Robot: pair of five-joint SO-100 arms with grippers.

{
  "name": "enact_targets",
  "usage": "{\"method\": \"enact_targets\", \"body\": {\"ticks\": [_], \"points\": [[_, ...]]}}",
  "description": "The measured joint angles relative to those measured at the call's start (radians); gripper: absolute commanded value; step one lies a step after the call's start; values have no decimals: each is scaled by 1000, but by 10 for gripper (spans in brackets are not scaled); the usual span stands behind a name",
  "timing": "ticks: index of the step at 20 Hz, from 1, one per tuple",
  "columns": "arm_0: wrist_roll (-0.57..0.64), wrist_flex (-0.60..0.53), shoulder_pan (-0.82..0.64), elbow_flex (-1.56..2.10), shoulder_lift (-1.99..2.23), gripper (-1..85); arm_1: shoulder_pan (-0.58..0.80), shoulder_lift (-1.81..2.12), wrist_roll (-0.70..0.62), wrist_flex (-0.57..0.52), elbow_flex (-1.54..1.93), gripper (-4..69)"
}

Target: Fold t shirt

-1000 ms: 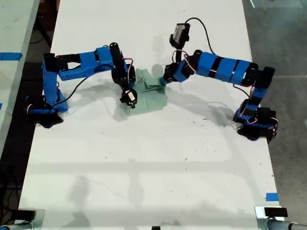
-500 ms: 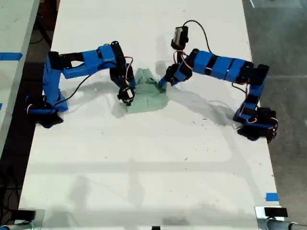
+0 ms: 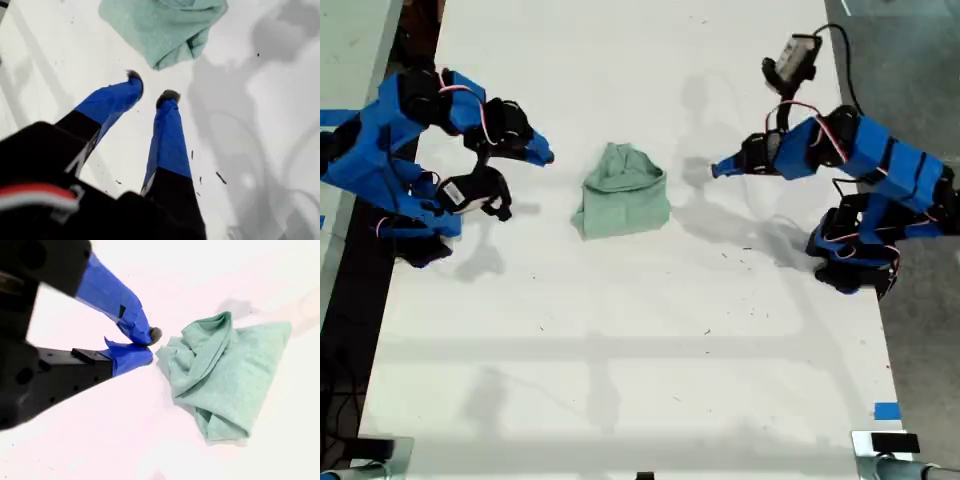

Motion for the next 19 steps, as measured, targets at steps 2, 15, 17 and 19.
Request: {"method": "enact_targets", "body": {"ticks": [2, 15, 17, 19], "points": [[-87, -129, 126, 245, 213, 0, -98, 364, 51, -29, 270, 12], [-91, -437, 97, 1454, 1209, 0, -201, 902, 190, 57, 1052, 12], [-117, -437, 97, 1466, 1229, 7, -210, 900, 212, 54, 1055, 12], [-121, -437, 97, 1466, 1233, 1, -216, 899, 221, 54, 1057, 12]]}}
